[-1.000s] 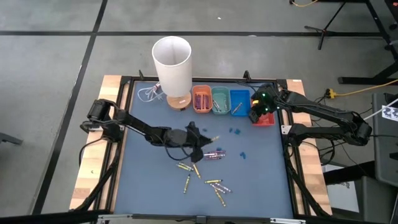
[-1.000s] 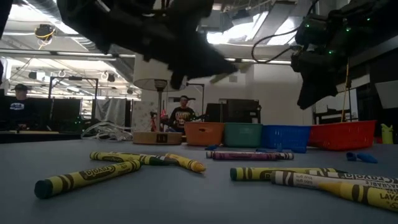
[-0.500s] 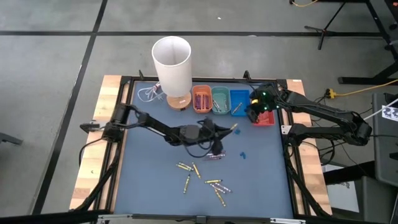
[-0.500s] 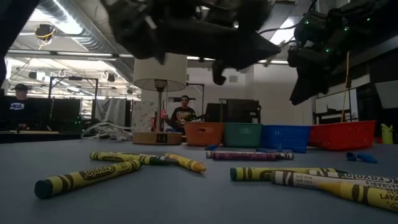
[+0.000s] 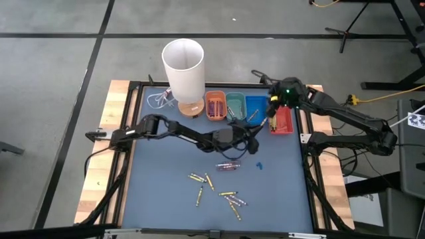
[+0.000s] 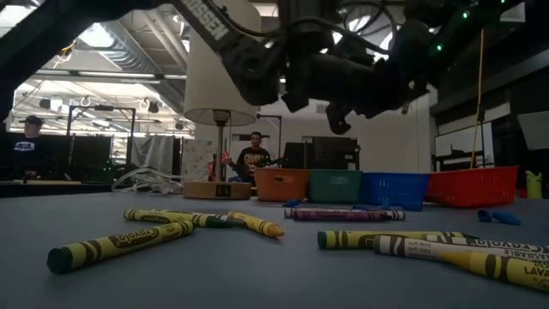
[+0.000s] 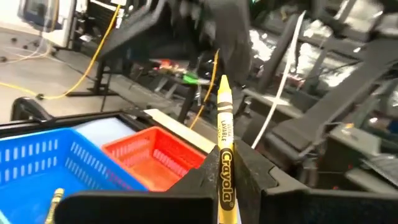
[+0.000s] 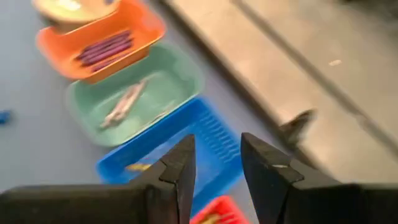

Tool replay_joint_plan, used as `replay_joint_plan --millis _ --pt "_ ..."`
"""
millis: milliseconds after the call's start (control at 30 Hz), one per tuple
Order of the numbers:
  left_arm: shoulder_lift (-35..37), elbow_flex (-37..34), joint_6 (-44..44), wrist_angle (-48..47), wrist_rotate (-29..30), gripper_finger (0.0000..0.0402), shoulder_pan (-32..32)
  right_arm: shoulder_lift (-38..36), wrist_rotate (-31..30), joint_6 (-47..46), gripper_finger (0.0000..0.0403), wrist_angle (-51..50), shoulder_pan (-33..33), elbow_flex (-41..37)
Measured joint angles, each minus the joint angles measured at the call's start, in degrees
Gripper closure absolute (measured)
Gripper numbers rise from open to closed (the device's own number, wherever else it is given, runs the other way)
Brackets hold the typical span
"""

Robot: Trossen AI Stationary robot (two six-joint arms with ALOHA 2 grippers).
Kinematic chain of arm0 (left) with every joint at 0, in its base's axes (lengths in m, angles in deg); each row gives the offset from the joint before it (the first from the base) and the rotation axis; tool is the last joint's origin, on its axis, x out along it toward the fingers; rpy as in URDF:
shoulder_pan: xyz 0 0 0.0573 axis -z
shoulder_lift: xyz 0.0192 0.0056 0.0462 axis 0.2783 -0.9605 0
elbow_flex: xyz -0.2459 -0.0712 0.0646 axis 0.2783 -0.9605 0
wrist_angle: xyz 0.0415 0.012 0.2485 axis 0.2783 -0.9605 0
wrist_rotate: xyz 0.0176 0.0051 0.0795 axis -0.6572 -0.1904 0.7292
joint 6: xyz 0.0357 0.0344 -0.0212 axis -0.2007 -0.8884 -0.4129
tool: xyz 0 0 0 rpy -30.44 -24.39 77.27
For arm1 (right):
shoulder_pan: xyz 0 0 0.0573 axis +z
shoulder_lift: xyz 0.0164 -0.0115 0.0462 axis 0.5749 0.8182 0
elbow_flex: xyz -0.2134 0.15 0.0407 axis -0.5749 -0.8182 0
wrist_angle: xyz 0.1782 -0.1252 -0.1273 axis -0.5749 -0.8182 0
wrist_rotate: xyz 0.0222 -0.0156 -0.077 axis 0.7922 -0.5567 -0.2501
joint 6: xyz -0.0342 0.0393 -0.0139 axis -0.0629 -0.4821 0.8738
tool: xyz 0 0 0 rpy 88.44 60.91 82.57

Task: Sort crayons
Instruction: Put the yellow crayon into the blue bin

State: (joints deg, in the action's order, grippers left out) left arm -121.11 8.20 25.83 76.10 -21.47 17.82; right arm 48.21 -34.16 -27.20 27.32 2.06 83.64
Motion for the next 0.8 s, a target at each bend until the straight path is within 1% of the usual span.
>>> replay_joint_plan --millis 100,200,300,400,567,667,800 --pt "-0.8 2.1 0.0 -3.1 1.6 0.0388 -1.1 0.0 -5.0 2.7 0.0276 0.0 0.0 2.9" --pt "-1.3 3.4 0.0 -5.1 3.8 0.0388 -2.5 0.0 -7.4 3.6 0.0276 0.0 0.0 5.5" --pt "-1.3 3.5 0.5 -5.9 4.0 0.0388 -4.2 0.0 -7.0 3.7 0.0276 0.1 0.0 7.5" --pt "-1.3 3.5 2.9 -7.0 4.0 0.0388 -5.9 0.0 -6.1 3.7 0.0276 0.6 0.0 8.4" --pt "-1.3 3.5 9.5 -10.3 3.8 0.0388 -8.7 0.0 -5.3 3.7 0.0276 0.7 0.0 8.5" --pt "-1.3 3.5 13.2 -11.2 2.5 0.0388 -10.0 0.0 -5.2 3.7 0.0276 0.7 0.0 8.5" --pt "-1.3 3.5 14.0 -11.5 0.9 0.0386 -10.8 0.0 -5.2 3.7 0.0276 0.7 0.0 8.5"
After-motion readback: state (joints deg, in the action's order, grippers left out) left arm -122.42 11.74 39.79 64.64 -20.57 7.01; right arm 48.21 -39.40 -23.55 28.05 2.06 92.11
